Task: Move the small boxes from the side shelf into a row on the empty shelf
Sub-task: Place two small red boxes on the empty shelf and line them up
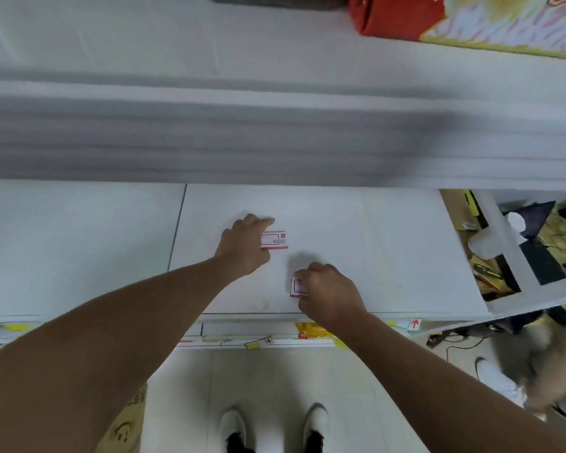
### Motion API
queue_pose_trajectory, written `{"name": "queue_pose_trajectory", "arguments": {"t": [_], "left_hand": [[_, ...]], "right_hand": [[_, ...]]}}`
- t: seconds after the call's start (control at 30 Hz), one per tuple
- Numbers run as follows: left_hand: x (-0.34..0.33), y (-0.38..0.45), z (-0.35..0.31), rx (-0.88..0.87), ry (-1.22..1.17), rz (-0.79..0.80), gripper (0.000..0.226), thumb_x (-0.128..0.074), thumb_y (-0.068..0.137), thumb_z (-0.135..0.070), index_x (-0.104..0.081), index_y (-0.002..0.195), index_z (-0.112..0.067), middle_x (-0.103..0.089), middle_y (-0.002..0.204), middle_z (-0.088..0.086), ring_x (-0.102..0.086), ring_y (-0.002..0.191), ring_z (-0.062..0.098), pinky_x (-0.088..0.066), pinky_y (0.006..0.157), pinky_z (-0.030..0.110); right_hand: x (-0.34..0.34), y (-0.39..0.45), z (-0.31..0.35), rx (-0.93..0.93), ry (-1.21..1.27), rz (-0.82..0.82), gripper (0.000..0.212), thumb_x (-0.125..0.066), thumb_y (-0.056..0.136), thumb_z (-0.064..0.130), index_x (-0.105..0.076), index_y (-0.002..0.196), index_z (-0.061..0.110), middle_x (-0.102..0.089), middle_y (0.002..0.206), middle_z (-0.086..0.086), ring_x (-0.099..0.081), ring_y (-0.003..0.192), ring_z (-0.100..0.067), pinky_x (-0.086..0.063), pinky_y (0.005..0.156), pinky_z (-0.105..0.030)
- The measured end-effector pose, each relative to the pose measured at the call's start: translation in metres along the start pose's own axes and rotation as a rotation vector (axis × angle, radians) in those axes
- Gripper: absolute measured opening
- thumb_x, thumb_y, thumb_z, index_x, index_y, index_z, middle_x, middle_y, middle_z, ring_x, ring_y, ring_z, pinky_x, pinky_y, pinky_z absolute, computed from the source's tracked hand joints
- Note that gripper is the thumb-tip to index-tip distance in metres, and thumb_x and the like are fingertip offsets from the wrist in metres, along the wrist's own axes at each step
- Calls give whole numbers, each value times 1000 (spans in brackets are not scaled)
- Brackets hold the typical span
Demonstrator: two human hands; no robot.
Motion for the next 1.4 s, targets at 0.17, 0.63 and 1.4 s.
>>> {"name": "queue_pose_trajectory", "arguments": {"t": [0.17,0.63,1.4], "left_hand": [[-5,-57,11,155,-196,-261,55,-69,94,-19,-58,146,-29,-47,150,3,-54,133,28,-53,108,47],[-40,-142,19,274,-546,-540,47,-65,83,5,-59,113,-31,-45,126,-11,-58,102,16,-53,81,31],[-62,-72,-44,480,-1535,-384,94,-44,93,-88,-40,163,-25,-45,168,7,-44,155,23,-32,130,52]], "right_hand": [[3,13,21,25,-6,36,49,-65,90,24,-64,140,26,-64,128,0,-56,117,-25,-58,92,-39],[-17,40,43,18,14,-29,59,-64,93,29,-52,150,32,-49,148,2,-47,132,-25,-59,90,-46],[-45,48,50,-535,1564,-272,46,-39,112,53,-72,126,24,-78,115,13,-72,104,5,-51,95,-20]]}}
Point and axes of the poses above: each hand's wrist, its own y-axis towards the middle knuckle, its own x-axis out of the back of the hand, z = x × y, the point moved 1 cm from there along y, towards the middle knuckle
